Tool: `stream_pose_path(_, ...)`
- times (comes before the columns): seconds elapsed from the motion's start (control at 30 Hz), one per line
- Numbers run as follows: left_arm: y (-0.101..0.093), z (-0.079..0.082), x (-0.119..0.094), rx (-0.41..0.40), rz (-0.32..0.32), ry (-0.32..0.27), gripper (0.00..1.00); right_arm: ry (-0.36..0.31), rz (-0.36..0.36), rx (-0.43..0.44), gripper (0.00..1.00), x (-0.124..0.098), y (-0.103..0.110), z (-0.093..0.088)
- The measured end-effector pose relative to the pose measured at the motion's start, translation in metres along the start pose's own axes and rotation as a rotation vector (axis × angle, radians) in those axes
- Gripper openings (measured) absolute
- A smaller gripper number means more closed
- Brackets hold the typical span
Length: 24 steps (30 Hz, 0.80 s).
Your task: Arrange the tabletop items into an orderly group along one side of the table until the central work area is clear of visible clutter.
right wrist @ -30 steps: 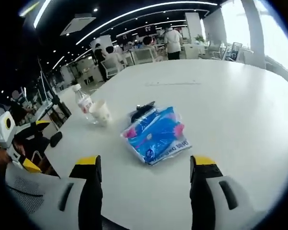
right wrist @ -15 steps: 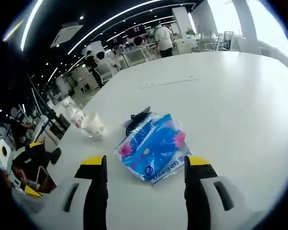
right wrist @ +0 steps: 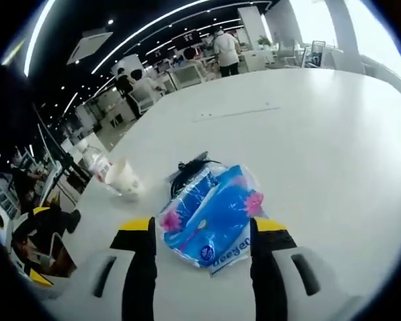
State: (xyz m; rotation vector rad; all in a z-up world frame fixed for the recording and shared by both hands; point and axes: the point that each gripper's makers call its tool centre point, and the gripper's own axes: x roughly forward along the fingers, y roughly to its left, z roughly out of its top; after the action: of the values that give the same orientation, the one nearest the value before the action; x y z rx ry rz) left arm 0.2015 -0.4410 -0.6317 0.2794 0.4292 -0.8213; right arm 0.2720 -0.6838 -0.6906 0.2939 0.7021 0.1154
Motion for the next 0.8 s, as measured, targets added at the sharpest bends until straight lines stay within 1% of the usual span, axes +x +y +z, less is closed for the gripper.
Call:
stream_pose_path(0.1,0.001,0.000,0.000,-0.003,0.005,-0.002,0.97,0.006,-0.002,0.024,0.50,0.005,-0.001,0.001)
stream_pose_path(0.13,0.002,0.002,-0.001,-0.003,0.011,-0.008,0.97,0.019,-0.002,0.028,0.49,0.008,-0.001,0.000)
stream_pose_path(0.2,0.003,0.005,-0.001,-0.011,0.014,-0.025,0.97,0.032,-0.006,0.021,0.47,0.012,-0.001,0.001)
stream_pose_path(0.3,0.003,0.003,0.000,-0.016,0.012,-0.017,0.97,0.033,-0.016,0.025,0.44,0.016,-0.004,0.005)
stream_pose_path(0.37,0.001,0.006,-0.001,-0.018,0.007,-0.030,0.97,0.038,-0.018,0.026,0.42,0.019,-0.005,0.006)
stream_pose_path(0.47,0.001,0.004,0.000,-0.004,0.010,-0.018,0.96,0.050,-0.027,0.028,0.39,0.023,-0.008,0.009)
stream_pose_path(0.63,0.001,0.003,0.001,-0.005,0.008,-0.011,0.96,0.075,-0.037,0.039,0.34,0.031,-0.011,0.014)
stream_pose_path(0.7,0.001,0.002,0.001,-0.003,0.010,-0.007,0.96,0.082,-0.054,0.035,0.34,0.034,-0.014,0.016)
stream_pose_path(0.8,0.001,0.005,0.001,-0.012,0.006,-0.023,0.96,0.110,-0.062,0.041,0.32,0.040,-0.016,0.014)
